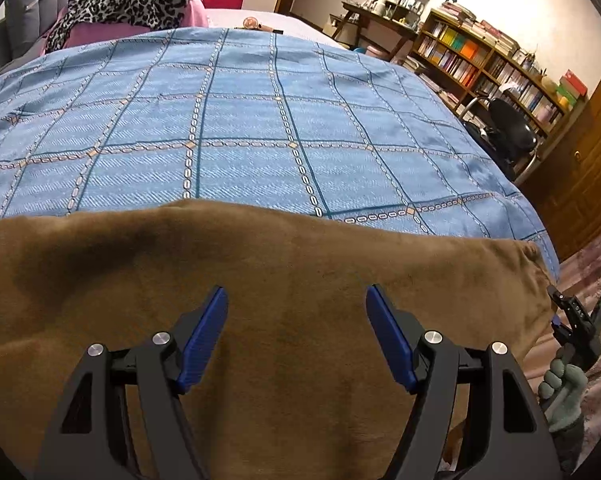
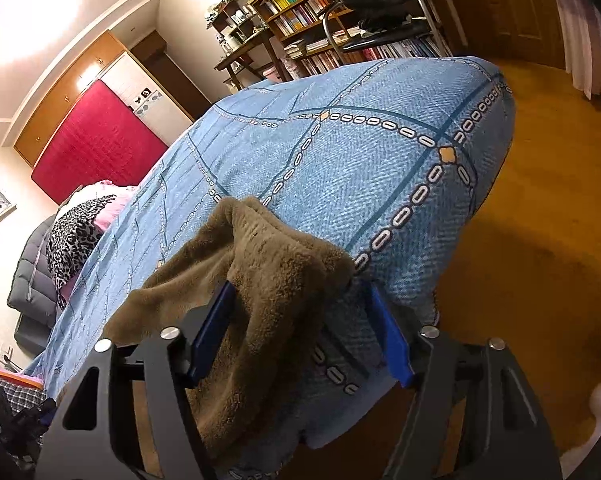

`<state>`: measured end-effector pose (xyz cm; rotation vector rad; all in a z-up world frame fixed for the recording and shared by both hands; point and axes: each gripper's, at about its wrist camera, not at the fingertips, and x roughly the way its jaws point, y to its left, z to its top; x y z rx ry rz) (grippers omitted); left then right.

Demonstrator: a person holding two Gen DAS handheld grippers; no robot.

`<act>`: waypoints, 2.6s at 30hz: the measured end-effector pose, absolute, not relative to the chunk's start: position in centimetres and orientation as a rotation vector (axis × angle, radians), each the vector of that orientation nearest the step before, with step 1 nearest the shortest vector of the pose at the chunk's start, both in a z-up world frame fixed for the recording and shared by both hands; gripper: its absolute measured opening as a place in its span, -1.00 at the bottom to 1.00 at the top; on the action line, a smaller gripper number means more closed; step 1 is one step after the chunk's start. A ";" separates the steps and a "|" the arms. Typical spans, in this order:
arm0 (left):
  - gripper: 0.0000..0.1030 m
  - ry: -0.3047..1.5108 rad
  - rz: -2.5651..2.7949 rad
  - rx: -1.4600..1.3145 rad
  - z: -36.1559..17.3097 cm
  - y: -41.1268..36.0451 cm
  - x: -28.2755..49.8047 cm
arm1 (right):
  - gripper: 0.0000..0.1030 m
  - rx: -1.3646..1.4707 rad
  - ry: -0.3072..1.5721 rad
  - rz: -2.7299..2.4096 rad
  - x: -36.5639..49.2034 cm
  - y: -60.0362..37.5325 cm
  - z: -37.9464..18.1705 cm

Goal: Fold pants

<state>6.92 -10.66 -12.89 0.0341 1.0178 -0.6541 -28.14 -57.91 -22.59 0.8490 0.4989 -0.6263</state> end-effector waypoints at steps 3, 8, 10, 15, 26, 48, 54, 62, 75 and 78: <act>0.38 1.030 -0.667 0.044 -13.3 -11.1 6.6 | -0.01 0.856 0.499 -0.603 -28.1 -57.8 -22.4; 0.38 1.052 -0.683 0.059 -14.1 -11.8 6.2 | -0.06 0.851 0.507 -0.598 -27.3 -57.4 -22.3; 0.38 1.058 -0.685 0.059 -14.3 -11.9 6.1 | -0.08 0.852 0.498 -0.586 -27.4 -57.3 -21.9; 0.38 1.063 -0.689 0.056 -14.5 -12.0 6.0 | -0.08 0.850 0.510 -0.583 -26.8 -57.9 -22.5; 0.38 1.057 -0.707 0.049 -14.1 -12.0 5.8 | -0.44 0.805 0.483 -0.548 -26.4 -56.3 -19.4; 0.38 1.045 -0.735 -0.096 -13.7 -7.8 6.4 | -0.46 0.412 0.507 -0.060 -14.0 -35.4 -9.0; 0.38 1.029 -0.749 -0.166 -13.5 -5.6 6.9 | -0.46 0.271 0.607 0.037 -10.0 -28.8 -11.0; 0.48 1.017 -0.761 -0.224 -13.4 -3.3 7.5 | -0.46 0.191 0.720 0.191 -7.5 -22.9 -14.0; 0.58 1.067 -0.808 -0.279 -13.8 -2.6 8.4 | -0.03 0.193 0.913 0.428 -6.2 -19.5 -18.3; 0.58 1.092 -0.835 -0.285 -13.8 -3.3 8.5 | 0.08 0.178 0.926 0.464 -6.4 -19.1 -18.6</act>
